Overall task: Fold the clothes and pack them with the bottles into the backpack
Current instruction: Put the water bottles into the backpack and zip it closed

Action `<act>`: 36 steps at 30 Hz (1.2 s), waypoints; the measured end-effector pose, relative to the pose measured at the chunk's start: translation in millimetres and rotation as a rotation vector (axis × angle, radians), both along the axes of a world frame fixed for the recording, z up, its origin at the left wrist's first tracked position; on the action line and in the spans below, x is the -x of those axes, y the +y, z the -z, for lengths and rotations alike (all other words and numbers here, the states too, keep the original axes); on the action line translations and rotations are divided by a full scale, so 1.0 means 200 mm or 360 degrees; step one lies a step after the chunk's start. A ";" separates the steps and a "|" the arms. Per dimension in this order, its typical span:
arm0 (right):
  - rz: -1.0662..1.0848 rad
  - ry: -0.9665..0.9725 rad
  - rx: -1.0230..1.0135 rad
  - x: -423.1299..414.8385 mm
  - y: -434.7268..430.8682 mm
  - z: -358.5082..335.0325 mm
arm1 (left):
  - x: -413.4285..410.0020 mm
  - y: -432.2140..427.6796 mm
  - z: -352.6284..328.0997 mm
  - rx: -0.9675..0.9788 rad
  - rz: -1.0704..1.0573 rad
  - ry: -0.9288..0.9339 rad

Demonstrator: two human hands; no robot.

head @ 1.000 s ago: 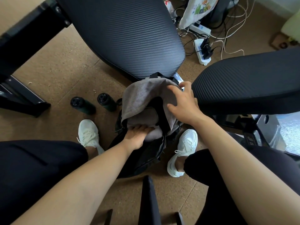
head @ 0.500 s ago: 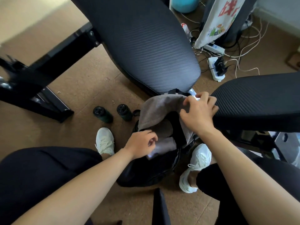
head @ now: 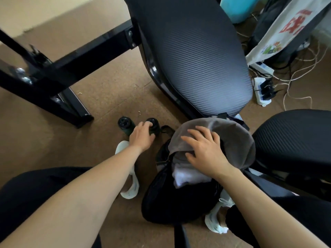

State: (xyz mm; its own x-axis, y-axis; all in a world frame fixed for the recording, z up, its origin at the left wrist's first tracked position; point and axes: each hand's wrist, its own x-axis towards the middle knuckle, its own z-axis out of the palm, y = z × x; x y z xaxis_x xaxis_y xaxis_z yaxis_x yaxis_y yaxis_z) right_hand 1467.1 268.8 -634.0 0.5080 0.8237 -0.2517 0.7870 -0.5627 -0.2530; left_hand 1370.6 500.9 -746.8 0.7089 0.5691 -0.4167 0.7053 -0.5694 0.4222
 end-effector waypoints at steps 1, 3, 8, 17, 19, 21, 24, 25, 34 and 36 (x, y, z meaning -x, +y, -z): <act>0.0004 -0.0045 0.0044 0.00 0.00 0.01 | -0.04 0.02 0.03 -0.0028 0.0010 0.0057; 0.0010 -0.0108 0.0093 -0.01 0.00 0.03 | -0.10 0.07 0.09 -0.0107 0.0059 0.0145; 0.0029 -0.0157 0.0109 -0.01 0.00 0.07 | -0.19 0.13 0.29 -0.0135 0.0423 0.0432; 0.0029 -0.0210 0.0099 -0.01 -0.03 0.07 | -0.17 0.07 0.30 -0.0033 0.0397 0.0297; 0.0021 -0.0249 0.0128 -0.01 -0.02 0.07 | -0.14 0.07 0.26 -0.0017 0.0393 0.0298; 0.0021 -0.0291 0.0158 0.00 -0.01 0.07 | -0.13 0.07 0.17 0.0007 0.0332 0.0268; 0.0068 -0.0338 0.0077 0.05 0.03 0.04 | -0.15 0.09 -0.01 0.0151 0.0260 0.0237; 0.0086 -0.0337 0.0015 0.06 0.06 0.02 | -0.16 0.10 -0.07 0.0207 0.0255 0.0221; 0.0221 0.0683 -0.0204 0.00 0.48 -0.01 | -0.13 0.12 -0.51 0.0394 0.0221 -0.0040; 0.0231 0.0780 -0.0242 -0.03 0.50 0.03 | -0.10 0.10 -0.50 0.0559 0.0082 -0.0107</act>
State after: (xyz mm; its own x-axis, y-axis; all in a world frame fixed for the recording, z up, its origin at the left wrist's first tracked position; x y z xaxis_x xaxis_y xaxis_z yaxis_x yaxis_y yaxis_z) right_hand 1473.7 368.9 -640.8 0.4723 0.7993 -0.3714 0.4727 -0.5854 -0.6587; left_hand 1391.5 521.7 -646.0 0.7652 0.3623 -0.5322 0.6437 -0.4153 0.6427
